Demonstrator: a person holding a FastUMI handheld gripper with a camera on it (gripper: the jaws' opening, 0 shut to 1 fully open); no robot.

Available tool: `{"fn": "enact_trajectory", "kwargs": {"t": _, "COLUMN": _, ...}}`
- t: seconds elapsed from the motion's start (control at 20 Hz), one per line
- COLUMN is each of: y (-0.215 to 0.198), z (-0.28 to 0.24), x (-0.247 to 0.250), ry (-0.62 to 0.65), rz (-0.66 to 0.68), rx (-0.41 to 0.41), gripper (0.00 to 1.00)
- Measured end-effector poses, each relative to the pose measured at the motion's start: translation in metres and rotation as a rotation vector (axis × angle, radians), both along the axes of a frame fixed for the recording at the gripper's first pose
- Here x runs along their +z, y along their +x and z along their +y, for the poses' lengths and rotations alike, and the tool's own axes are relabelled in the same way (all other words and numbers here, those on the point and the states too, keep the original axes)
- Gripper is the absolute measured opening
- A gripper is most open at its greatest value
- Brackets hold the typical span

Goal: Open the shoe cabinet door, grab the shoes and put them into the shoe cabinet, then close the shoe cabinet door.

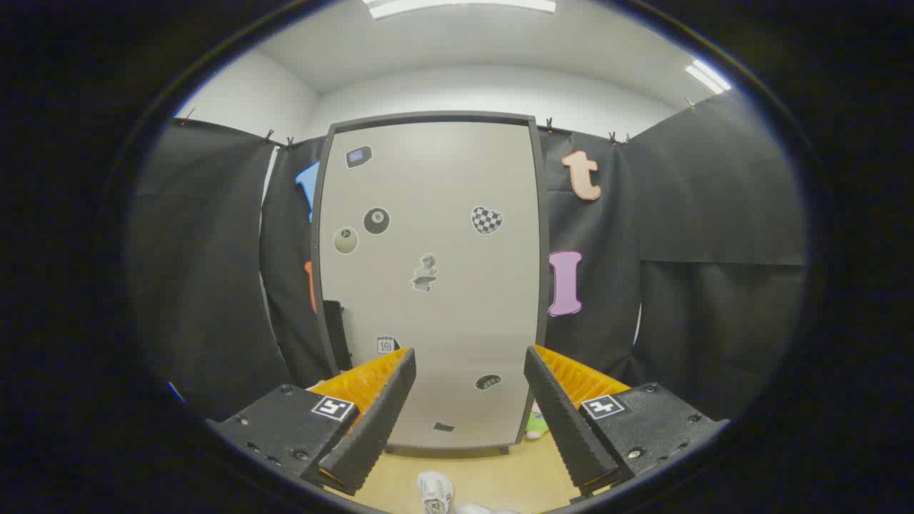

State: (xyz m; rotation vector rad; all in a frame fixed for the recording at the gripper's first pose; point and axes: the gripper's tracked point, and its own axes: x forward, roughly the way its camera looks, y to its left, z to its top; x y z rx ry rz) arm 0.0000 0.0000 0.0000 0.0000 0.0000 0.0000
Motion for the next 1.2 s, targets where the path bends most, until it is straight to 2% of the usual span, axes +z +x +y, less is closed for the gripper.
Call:
{"fn": "enact_trajectory", "kwargs": {"t": 0.65, "y": 0.011, "z": 0.015, "x": -0.006, "ry": -0.002, "rz": 0.009, "rx": -0.017, "gripper": 1.00}}
{"fn": "enact_trajectory", "kwargs": {"t": 0.95, "y": 0.038, "z": 0.054, "x": -0.020, "ry": -0.002, "rz": 0.032, "rx": 0.040, "gripper": 1.00}}
{"fn": "enact_trajectory", "kwargs": {"t": 1.2, "y": 0.074, "z": 0.111, "x": -0.039, "ry": 0.022, "rz": 0.060, "rx": 0.108, "gripper": 1.00}}
